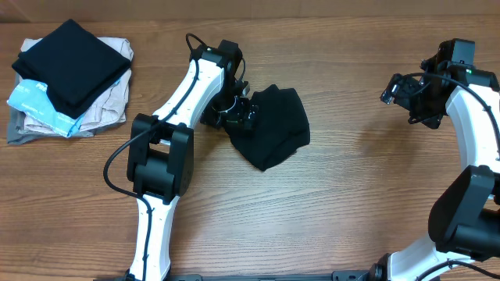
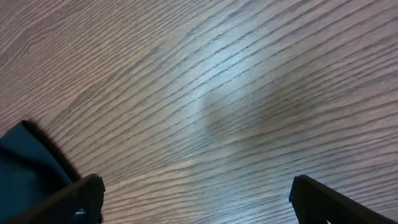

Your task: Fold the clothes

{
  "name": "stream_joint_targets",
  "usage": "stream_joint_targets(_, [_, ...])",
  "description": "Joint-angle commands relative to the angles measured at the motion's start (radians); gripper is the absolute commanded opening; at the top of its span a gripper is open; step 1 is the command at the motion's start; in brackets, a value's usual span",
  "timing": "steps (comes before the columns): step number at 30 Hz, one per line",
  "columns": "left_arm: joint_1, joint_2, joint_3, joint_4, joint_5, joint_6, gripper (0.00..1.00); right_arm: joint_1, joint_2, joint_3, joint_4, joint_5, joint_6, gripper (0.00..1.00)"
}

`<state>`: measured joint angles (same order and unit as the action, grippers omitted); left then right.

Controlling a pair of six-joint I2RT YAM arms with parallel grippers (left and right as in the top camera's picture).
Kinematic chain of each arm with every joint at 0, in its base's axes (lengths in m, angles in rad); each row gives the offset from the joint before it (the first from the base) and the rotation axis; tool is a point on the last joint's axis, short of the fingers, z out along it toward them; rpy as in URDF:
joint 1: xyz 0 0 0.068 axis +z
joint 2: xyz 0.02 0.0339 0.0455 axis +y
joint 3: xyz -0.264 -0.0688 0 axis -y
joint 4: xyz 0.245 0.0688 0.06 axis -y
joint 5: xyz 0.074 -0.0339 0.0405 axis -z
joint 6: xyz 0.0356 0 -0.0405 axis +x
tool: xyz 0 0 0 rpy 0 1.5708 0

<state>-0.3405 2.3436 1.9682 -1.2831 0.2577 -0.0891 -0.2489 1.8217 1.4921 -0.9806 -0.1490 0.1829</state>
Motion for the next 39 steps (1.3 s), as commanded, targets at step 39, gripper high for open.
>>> stream_joint_targets(39, [0.029, -0.004, -0.079, 0.091, 0.131, -0.227, 0.94, -0.002, -0.023, 0.013, 0.005, 0.008, 0.003, 1.0])
